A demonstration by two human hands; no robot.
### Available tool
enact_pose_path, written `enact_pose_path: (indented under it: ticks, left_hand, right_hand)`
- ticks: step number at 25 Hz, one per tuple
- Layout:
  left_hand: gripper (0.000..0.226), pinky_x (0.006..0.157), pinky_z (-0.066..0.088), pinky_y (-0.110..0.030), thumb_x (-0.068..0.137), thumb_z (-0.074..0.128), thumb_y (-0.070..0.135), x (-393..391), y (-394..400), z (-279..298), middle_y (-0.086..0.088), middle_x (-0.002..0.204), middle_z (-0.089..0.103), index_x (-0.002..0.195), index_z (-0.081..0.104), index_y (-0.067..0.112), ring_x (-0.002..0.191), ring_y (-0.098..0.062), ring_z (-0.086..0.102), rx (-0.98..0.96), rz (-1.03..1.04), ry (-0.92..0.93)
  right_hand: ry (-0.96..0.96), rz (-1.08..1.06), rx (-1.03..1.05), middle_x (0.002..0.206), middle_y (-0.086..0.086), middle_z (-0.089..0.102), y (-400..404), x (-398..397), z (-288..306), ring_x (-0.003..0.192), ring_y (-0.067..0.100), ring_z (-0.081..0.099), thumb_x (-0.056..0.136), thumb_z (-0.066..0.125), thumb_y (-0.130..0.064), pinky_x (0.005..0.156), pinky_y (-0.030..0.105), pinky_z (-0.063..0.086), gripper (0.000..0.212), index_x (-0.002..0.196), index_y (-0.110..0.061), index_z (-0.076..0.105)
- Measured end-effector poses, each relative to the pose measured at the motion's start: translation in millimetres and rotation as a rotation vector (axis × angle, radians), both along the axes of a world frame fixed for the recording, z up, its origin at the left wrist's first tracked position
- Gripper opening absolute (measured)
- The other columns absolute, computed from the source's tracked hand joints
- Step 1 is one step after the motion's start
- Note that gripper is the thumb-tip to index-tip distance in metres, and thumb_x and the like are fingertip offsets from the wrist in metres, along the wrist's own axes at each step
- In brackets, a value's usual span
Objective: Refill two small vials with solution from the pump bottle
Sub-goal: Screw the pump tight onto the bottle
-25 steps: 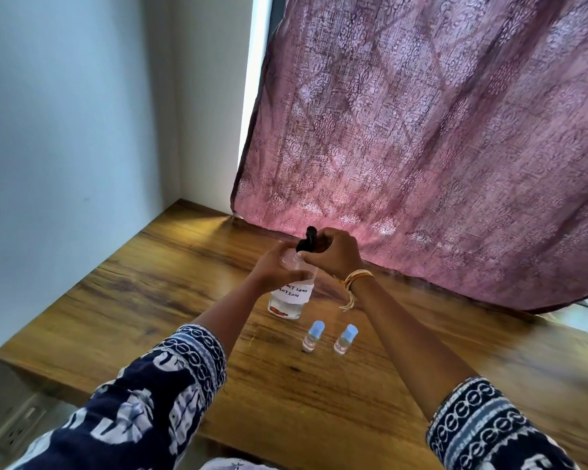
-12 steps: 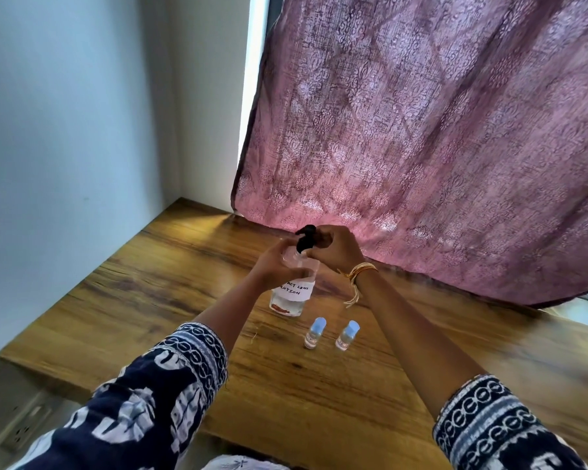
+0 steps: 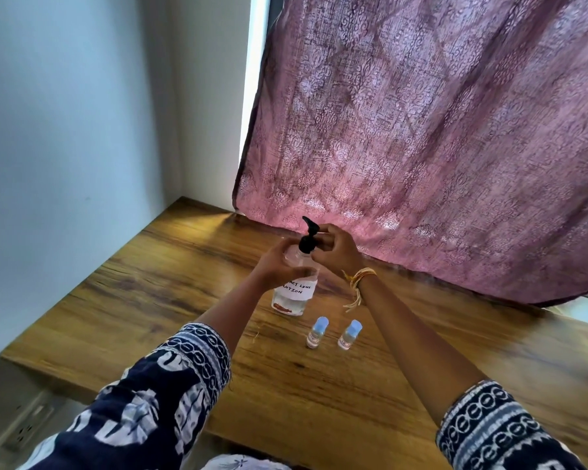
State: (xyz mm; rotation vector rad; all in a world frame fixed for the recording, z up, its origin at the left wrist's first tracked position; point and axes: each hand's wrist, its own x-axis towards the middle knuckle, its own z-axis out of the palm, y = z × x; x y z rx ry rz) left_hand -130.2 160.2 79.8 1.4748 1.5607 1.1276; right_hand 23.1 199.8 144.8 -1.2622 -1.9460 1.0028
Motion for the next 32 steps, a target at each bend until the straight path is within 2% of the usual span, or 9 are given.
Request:
enact_pose_path:
  ticks: [4, 8, 12, 17, 20, 23, 25, 27, 32]
  left_hand:
    - [0.074, 0.074, 0.051, -0.024, 0.060, 0.085, 0.044, -0.2, -0.5, 0.2, 0.006, 0.118, 0.061, 0.125, 0.052, 0.033, 0.107, -0.014, 0.060, 0.005, 0.000, -0.002]
    - [0.076, 0.090, 0.055, -0.042, 0.060, 0.085, 0.042, -0.6, 0.7, 0.2, 0.002, 0.122, 0.063, 0.127, 0.052, 0.029, 0.110, -0.017, 0.061, 0.021, -0.002, 0.007]
    - [0.075, 0.090, 0.055, -0.040, 0.063, 0.086, 0.039, -0.3, 0.5, 1.1, 0.001, 0.121, 0.062, 0.128, 0.051, 0.027, 0.109, -0.018, 0.061, 0.011, 0.007, 0.015]
    - [0.073, 0.086, 0.057, -0.042, 0.063, 0.085, 0.042, 0.1, -0.2, 0.9, -0.001, 0.116, 0.065, 0.126, 0.051, 0.026, 0.104, -0.020, 0.064, 0.010, 0.005, 0.022]
    - [0.071, 0.087, 0.057, -0.044, 0.064, 0.085, 0.040, -0.1, -0.3, 0.7, -0.002, 0.116, 0.066, 0.125, 0.052, 0.026, 0.105, -0.020, 0.064, 0.017, 0.001, 0.022]
    - [0.069, 0.086, 0.058, -0.045, 0.065, 0.085, 0.037, -0.2, 0.1, -0.2, -0.001, 0.116, 0.066, 0.125, 0.053, 0.026, 0.104, -0.019, 0.065, 0.019, -0.009, 0.002]
    - [0.070, 0.086, 0.058, -0.044, 0.064, 0.085, 0.038, -0.9, 0.6, -0.7, 0.000, 0.116, 0.066, 0.125, 0.053, 0.027, 0.103, -0.018, 0.065, 0.014, -0.007, -0.011]
    - [0.074, 0.089, 0.056, -0.043, 0.062, 0.086, 0.040, -1.0, 0.9, -1.1, 0.000, 0.119, 0.065, 0.127, 0.052, 0.028, 0.105, -0.018, 0.064, 0.012, -0.002, -0.021]
    - [0.078, 0.090, 0.056, -0.042, 0.060, 0.086, 0.042, -0.8, -0.2, -0.6, 0.001, 0.121, 0.064, 0.129, 0.051, 0.030, 0.109, -0.018, 0.062, 0.011, -0.008, -0.024]
  right_hand:
    - [-0.040, -0.030, 0.047, 0.100, 0.003, 0.071, -0.2, -0.7, 1.8, 0.089, 0.011, 0.068, 0.065, 0.079, -0.004, 0.070, 0.014, 0.052, 0.049, 0.104, -0.015, 0.052]
    - [-0.029, 0.032, 0.022, 0.108, 0.008, 0.071, 3.8, 0.6, 3.2, 0.098, 0.016, 0.068, 0.069, 0.076, 0.000, 0.089, 0.025, 0.054, 0.053, 0.115, -0.010, 0.052]
    - [-0.073, 0.068, 0.056, 0.112, 0.009, 0.071, 5.3, -2.9, 5.5, 0.106, 0.020, 0.066, 0.068, 0.080, -0.004, 0.096, 0.033, 0.053, 0.054, 0.117, -0.008, 0.058]
    - [-0.216, -0.120, 0.223, 0.091, -0.003, 0.068, 1.8, -6.2, 4.5, 0.084, 0.013, 0.063, 0.056, 0.088, -0.037, 0.071, 0.023, 0.050, 0.054, 0.098, -0.016, 0.061]
    - [-0.183, -0.157, 0.291, 0.078, -0.012, 0.059, -5.6, -12.6, -1.1, 0.070, 0.004, 0.056, 0.056, 0.087, -0.043, 0.062, 0.015, 0.043, 0.052, 0.090, -0.020, 0.055]
    - [-0.123, -0.085, 0.179, 0.092, -0.008, 0.061, -6.2, -12.6, -6.1, 0.084, 0.008, 0.060, 0.059, 0.087, -0.036, 0.071, 0.016, 0.046, 0.058, 0.104, -0.018, 0.055]
    - [-0.031, -0.001, 0.059, 0.111, 0.000, 0.063, -2.9, -11.2, -5.5, 0.108, 0.017, 0.061, 0.070, 0.081, -0.016, 0.090, 0.023, 0.048, 0.054, 0.116, -0.014, 0.055]
    - [0.073, 0.064, -0.003, 0.120, 0.010, 0.065, -0.2, -9.2, -2.9, 0.113, 0.020, 0.061, 0.077, 0.070, 0.004, 0.093, 0.021, 0.050, 0.049, 0.123, -0.005, 0.054]
    - [0.120, 0.037, -0.017, 0.095, 0.000, 0.072, 2.0, -7.7, -0.3, 0.095, 0.016, 0.070, 0.073, 0.076, 0.003, 0.080, 0.020, 0.058, 0.042, 0.112, -0.004, 0.064]
